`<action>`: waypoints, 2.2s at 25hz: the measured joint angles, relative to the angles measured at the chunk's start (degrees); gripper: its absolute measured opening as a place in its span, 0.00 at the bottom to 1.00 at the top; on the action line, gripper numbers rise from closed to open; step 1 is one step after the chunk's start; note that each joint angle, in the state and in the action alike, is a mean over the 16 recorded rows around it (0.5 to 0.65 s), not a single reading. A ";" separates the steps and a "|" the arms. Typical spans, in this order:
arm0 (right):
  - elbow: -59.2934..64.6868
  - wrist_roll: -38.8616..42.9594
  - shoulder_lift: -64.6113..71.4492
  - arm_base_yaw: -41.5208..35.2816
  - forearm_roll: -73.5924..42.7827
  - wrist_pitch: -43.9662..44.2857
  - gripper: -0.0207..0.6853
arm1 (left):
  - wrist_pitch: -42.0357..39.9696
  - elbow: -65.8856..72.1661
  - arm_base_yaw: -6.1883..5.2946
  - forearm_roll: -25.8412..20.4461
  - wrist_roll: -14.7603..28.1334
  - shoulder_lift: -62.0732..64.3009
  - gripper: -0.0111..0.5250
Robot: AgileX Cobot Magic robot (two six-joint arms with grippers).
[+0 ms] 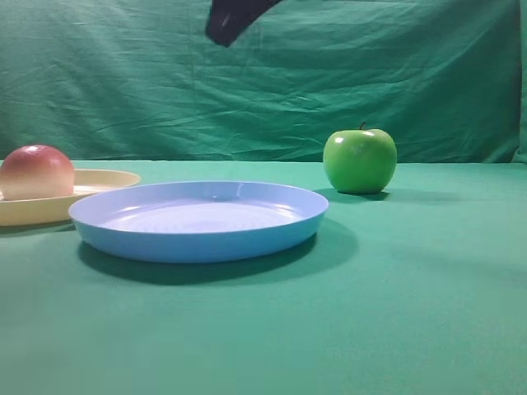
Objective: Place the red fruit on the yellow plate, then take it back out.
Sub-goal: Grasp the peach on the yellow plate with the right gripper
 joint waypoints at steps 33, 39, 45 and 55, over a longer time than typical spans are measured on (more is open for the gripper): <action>-13.46 -8.04 23.00 8.45 4.84 -25.80 0.95 | 0.00 0.00 0.00 0.00 0.00 0.00 0.02; -13.46 -8.09 24.32 8.42 5.86 -26.97 0.75 | 0.00 0.00 0.00 0.00 0.00 0.00 0.02; -13.46 -8.10 23.76 7.59 6.42 -24.12 0.51 | 0.00 0.00 0.00 0.00 0.00 0.00 0.02; -13.46 -3.51 15.58 3.03 2.58 -11.05 0.31 | 0.00 0.00 0.00 0.00 0.00 0.00 0.02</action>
